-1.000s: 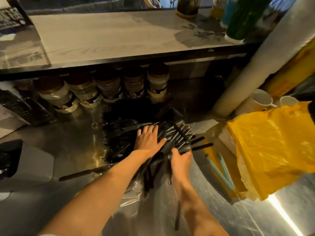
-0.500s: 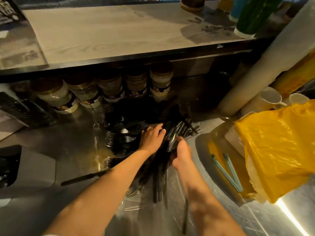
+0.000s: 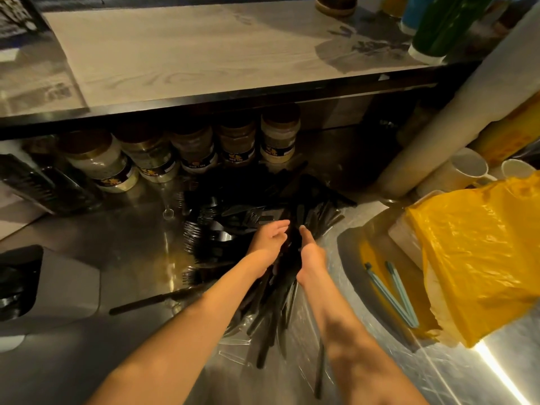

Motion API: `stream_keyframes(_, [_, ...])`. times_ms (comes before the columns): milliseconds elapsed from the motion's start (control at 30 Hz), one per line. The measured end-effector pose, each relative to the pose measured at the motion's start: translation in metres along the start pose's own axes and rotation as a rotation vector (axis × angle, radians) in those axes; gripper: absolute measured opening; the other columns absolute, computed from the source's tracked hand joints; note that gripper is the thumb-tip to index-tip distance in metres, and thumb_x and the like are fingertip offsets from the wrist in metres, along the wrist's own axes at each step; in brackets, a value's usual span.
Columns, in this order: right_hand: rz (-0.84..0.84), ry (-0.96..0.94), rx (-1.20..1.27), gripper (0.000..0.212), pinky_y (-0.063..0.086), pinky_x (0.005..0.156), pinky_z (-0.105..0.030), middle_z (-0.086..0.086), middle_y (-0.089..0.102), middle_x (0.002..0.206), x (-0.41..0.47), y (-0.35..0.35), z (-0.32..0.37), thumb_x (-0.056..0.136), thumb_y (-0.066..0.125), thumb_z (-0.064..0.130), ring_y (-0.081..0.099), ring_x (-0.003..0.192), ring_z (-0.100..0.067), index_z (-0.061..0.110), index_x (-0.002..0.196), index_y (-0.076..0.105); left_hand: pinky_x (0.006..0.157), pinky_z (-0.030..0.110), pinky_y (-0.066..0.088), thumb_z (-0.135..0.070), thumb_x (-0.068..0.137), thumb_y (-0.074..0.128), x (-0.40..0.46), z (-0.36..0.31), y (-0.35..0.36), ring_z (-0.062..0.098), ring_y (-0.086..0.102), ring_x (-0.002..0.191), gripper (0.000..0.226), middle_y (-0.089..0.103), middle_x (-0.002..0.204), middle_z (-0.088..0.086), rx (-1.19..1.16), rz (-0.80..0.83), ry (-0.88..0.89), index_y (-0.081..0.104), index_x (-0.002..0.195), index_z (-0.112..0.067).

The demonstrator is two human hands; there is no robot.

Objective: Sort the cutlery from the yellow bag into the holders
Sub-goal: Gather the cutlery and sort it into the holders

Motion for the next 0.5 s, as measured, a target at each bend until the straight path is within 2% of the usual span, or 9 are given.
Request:
stream_keyframes(133, [-0.034,-0.012,-0.062,0.065,0.041,0.09,-0.037,-0.012,0.062,0.13,-0.001,0.001,-0.003,0.084,0.076,0.048,0.055,0.124,-0.031,0.008,0.132,0.06,0.109,0.03,0.035,-0.001,0.102,0.046,-0.007,0.004,0.006,0.016,0.045,0.138,0.051,0.053,0.147,-0.002,-0.129,-0.03,-0.044,0.047,0.146,-0.027])
stream_keyframes(233, [-0.045,-0.057,-0.071,0.064,0.053,0.088,-0.036,-0.012,0.068,0.116,0.002,0.0,-0.005,0.08,0.082,0.042,0.064,0.104,-0.028,0.004,0.126,0.059,0.11,0.028,0.035,0.008,0.099,0.044,-0.011,0.004,0.007,0.016,0.044,0.139,0.062,0.05,0.149,0.001,-0.206,-0.051,-0.038,0.041,0.149,-0.027])
stream_keyframes(333, [-0.036,-0.034,-0.034,0.067,0.055,0.09,-0.041,-0.014,0.07,0.112,0.001,0.0,-0.009,0.074,0.087,0.035,0.067,0.105,-0.034,0.004,0.127,0.061,0.113,0.03,0.034,0.009,0.099,0.043,-0.013,0.004,0.003,0.014,0.044,0.139,0.06,0.052,0.147,-0.002,-0.198,-0.076,-0.03,0.042,0.149,-0.023])
stream_keyframes(367, [-0.02,-0.016,-0.024,0.064,0.057,0.09,-0.045,-0.014,0.071,0.108,0.002,0.0,-0.01,0.073,0.088,0.034,0.068,0.101,-0.035,0.005,0.123,0.062,0.113,0.03,0.034,0.007,0.1,0.042,-0.014,0.004,0.001,0.013,0.046,0.136,0.057,0.055,0.144,-0.004,-0.199,-0.091,-0.033,0.045,0.148,-0.022])
stream_keyframes(433, [0.014,-0.005,0.014,0.045,0.059,0.083,-0.051,-0.015,0.071,0.097,0.0,-0.002,-0.011,0.076,0.086,0.028,0.071,0.089,-0.035,0.009,0.106,0.059,0.109,0.028,0.036,0.001,0.102,0.04,-0.016,0.004,-0.005,0.009,0.049,0.13,0.048,0.059,0.139,-0.007,-0.223,-0.114,-0.055,0.052,0.142,-0.023])
stream_keyframes(500, [0.05,-0.019,0.072,0.03,0.061,0.07,-0.044,-0.014,0.07,0.089,-0.003,-0.004,-0.012,0.084,0.08,0.02,0.071,0.074,-0.029,0.012,0.099,0.055,0.104,0.026,0.037,-0.006,0.104,0.04,-0.018,0.004,-0.01,0.009,0.05,0.129,0.04,0.061,0.133,-0.01,-0.249,-0.116,-0.047,0.059,0.133,-0.025])
Point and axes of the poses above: each hand's wrist, its own x-axis towards the middle knuckle, its own y-axis out of the palm, z = x × y, the point moved 3 cm from there along x, towards the middle knuckle
